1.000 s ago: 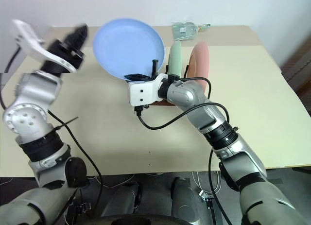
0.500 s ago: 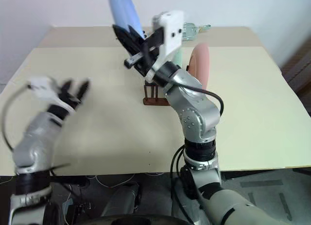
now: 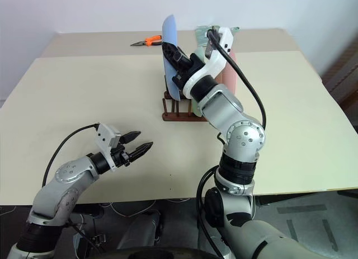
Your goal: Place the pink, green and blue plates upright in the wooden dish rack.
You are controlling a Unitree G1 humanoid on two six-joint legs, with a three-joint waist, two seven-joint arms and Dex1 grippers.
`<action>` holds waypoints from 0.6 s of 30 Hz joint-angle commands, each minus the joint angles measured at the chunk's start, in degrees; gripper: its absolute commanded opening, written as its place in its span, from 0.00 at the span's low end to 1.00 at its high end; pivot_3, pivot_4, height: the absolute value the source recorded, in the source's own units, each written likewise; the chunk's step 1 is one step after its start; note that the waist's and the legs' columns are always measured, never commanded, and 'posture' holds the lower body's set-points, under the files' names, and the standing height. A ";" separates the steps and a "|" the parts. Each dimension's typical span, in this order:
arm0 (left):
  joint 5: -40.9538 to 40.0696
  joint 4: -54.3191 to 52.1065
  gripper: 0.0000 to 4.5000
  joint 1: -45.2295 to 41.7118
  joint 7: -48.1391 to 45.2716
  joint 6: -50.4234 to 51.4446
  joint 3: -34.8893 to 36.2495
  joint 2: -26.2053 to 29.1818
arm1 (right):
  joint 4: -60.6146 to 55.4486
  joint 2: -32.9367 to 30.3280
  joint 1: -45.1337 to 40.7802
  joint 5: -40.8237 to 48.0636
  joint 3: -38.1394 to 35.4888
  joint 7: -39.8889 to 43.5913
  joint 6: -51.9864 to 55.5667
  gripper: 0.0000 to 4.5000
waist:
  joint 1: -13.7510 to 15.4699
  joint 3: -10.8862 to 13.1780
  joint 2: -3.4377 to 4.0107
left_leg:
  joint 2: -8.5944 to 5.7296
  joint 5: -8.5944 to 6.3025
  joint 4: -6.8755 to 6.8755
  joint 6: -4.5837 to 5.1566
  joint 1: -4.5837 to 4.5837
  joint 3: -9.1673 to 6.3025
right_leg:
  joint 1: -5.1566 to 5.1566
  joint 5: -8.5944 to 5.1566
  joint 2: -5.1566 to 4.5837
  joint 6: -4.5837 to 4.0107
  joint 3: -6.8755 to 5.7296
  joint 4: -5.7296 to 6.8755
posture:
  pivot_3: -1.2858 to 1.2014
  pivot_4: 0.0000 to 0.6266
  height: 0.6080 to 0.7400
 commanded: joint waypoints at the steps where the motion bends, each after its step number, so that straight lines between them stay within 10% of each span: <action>1: 0.66 -2.25 0.72 -0.45 -0.66 0.05 -0.68 0.12 | 1.13 1.78 -2.24 4.48 0.14 -2.76 -0.86 0.00 | -0.06 0.00 0.00 | 0.00 0.00 0.00 0.00 0.00 0.01 | 0.00 0.00 0.00 0.00 0.00 0.00 | 0.52 0.24 1.00; 18: 1.49 -3.05 0.72 -0.74 -0.89 0.73 -1.07 -0.63 | 0.80 -1.77 -5.28 10.15 2.18 -9.31 -4.37 0.00 | -0.06 0.01 0.03 | 0.00 0.00 0.00 0.01 -0.01 0.00 | -0.02 0.01 0.02 0.02 0.00 0.00 | 0.52 0.24 1.00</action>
